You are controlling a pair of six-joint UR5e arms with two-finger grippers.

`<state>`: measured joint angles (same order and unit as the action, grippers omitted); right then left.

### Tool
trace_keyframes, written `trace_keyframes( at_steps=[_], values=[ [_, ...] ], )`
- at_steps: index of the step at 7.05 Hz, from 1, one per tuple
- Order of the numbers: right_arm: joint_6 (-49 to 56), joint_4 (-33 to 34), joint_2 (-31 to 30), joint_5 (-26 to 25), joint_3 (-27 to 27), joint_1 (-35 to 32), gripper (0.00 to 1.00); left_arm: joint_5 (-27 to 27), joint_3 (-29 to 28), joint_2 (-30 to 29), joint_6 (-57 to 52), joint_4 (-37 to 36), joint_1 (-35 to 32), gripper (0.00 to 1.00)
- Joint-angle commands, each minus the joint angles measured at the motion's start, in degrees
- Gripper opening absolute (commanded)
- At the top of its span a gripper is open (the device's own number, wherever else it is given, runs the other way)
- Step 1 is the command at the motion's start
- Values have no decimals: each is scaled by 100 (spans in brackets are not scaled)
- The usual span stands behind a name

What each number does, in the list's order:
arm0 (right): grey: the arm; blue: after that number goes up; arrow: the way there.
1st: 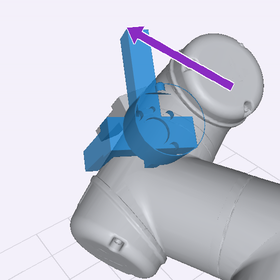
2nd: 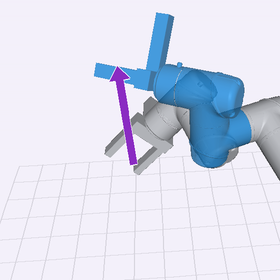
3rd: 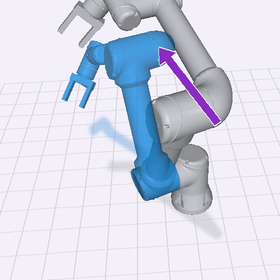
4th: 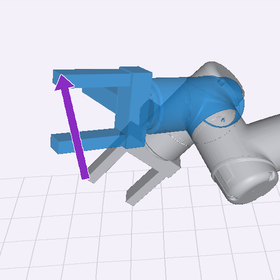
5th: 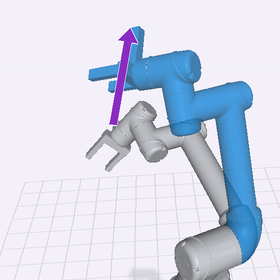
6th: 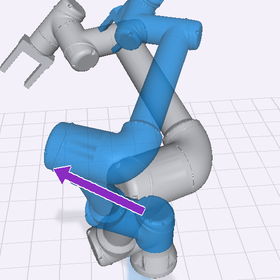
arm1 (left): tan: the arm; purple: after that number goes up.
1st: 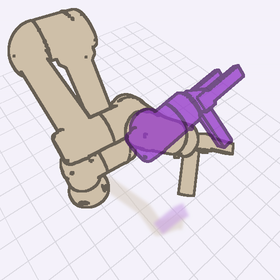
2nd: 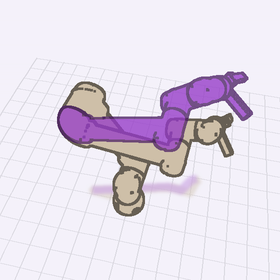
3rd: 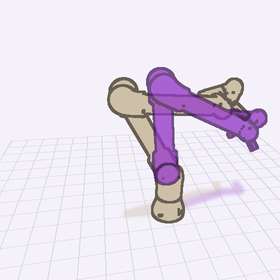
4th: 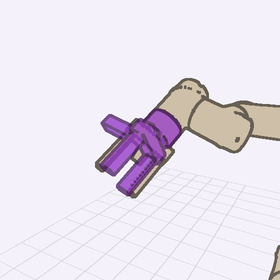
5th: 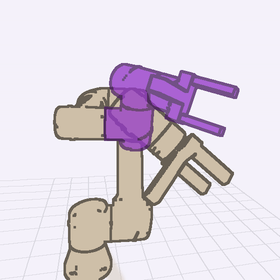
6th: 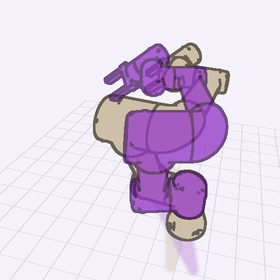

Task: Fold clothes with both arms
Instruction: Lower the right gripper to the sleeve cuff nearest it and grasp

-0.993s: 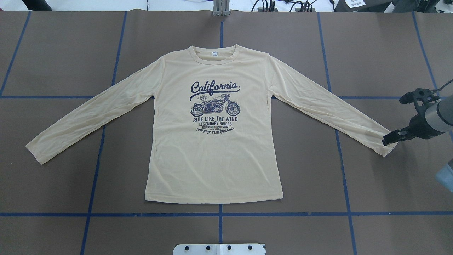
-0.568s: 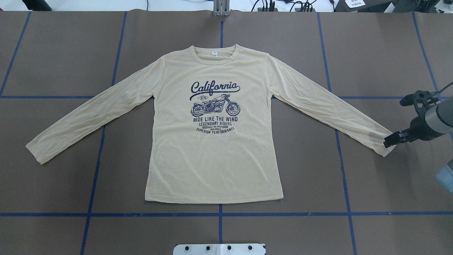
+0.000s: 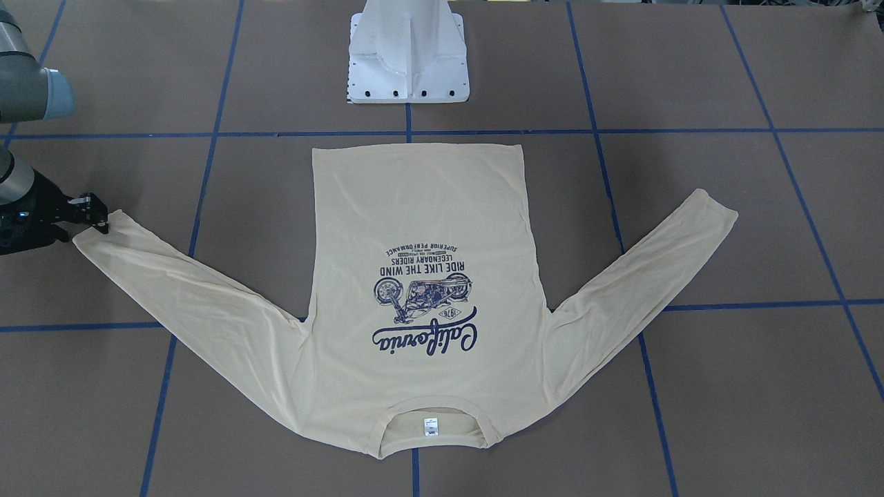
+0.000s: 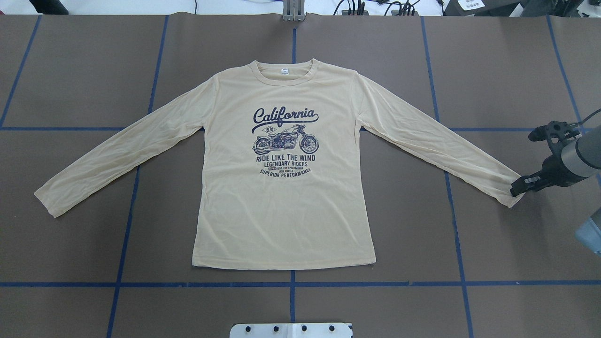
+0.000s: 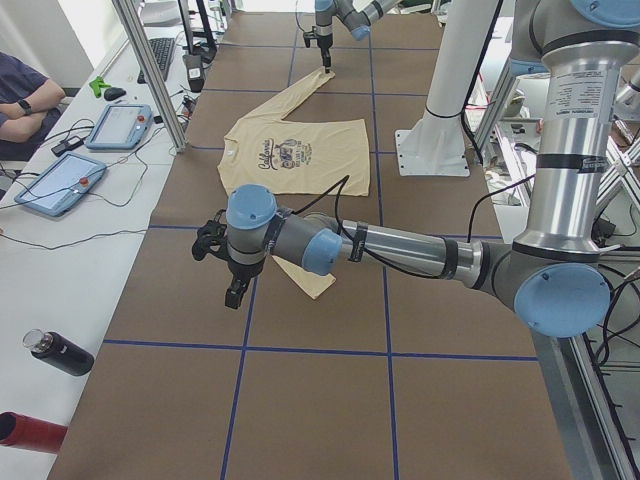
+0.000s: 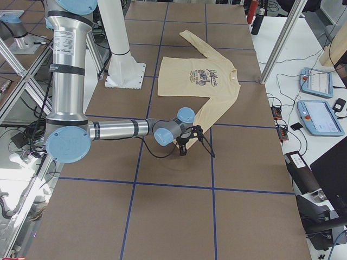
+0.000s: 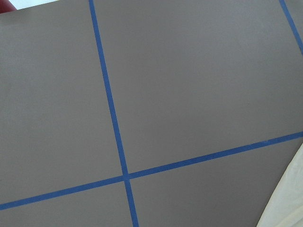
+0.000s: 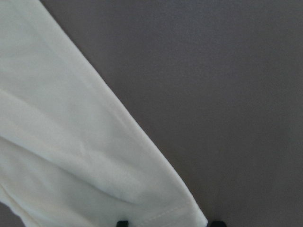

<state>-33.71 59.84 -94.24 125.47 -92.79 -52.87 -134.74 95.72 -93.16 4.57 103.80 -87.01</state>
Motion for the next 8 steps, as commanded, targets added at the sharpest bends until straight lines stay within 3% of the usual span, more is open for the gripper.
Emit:
trace_keyframes(
  at_steps=[1, 6, 7, 8],
  values=[
    [-4, 2, 72, -5, -2, 23, 2, 0, -1, 0, 0, -9, 0, 100],
    [-48, -33, 308, 285, -310, -126, 0, -9, -10, -44, 18, -9, 0, 100],
    [-92, -60, 379, 424, -449, -292, 0, -9, -1, -44, 18, -9, 0, 100],
    [-118, -69, 632, 895, -494, -563, 0, -18, -1, -44, 18, -9, 0, 100]
  ],
)
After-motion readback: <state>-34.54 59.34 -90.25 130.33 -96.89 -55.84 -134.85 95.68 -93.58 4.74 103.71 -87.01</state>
